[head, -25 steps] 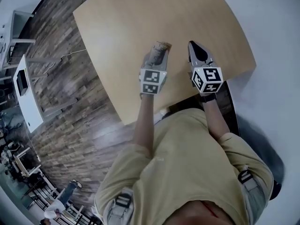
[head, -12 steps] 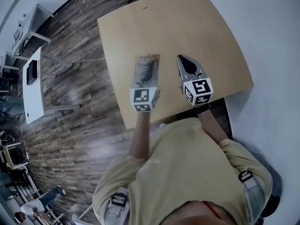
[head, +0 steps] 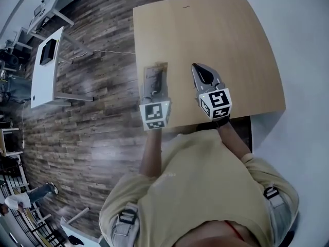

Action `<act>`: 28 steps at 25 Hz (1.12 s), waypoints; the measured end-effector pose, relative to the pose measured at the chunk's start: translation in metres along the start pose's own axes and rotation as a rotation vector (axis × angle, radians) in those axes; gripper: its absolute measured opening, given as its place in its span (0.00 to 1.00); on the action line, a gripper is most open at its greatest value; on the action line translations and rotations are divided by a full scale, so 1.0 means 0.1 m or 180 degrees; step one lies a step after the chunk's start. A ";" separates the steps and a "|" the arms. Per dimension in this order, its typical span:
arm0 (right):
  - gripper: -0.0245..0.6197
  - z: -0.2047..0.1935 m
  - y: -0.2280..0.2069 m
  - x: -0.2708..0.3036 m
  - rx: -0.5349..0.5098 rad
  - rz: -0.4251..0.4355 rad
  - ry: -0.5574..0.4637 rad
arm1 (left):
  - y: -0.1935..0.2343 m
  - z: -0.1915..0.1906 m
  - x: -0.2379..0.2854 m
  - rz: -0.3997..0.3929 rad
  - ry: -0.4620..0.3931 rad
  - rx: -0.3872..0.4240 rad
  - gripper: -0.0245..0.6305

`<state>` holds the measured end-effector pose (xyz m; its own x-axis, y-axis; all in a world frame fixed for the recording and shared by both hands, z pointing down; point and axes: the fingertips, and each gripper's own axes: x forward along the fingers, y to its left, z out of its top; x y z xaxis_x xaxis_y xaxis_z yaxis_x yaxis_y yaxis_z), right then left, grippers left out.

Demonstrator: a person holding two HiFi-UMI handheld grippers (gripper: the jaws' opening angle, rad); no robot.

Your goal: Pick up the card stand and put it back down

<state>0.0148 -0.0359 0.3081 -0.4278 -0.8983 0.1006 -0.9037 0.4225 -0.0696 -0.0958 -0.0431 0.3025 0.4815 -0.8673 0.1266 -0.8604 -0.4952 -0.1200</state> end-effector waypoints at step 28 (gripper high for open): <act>0.05 -1.32 0.44 0.66 -0.0021 0.0632 0.1023 | 1.18 -2.28 0.02 -0.0218 0.1267 -0.0663 0.10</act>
<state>-0.0555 -0.0603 0.4425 -0.5783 -0.7155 0.3920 -0.8021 0.5864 -0.1128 -0.2341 -0.0913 0.5133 0.4720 -0.7255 0.5009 -0.8637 -0.4945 0.0975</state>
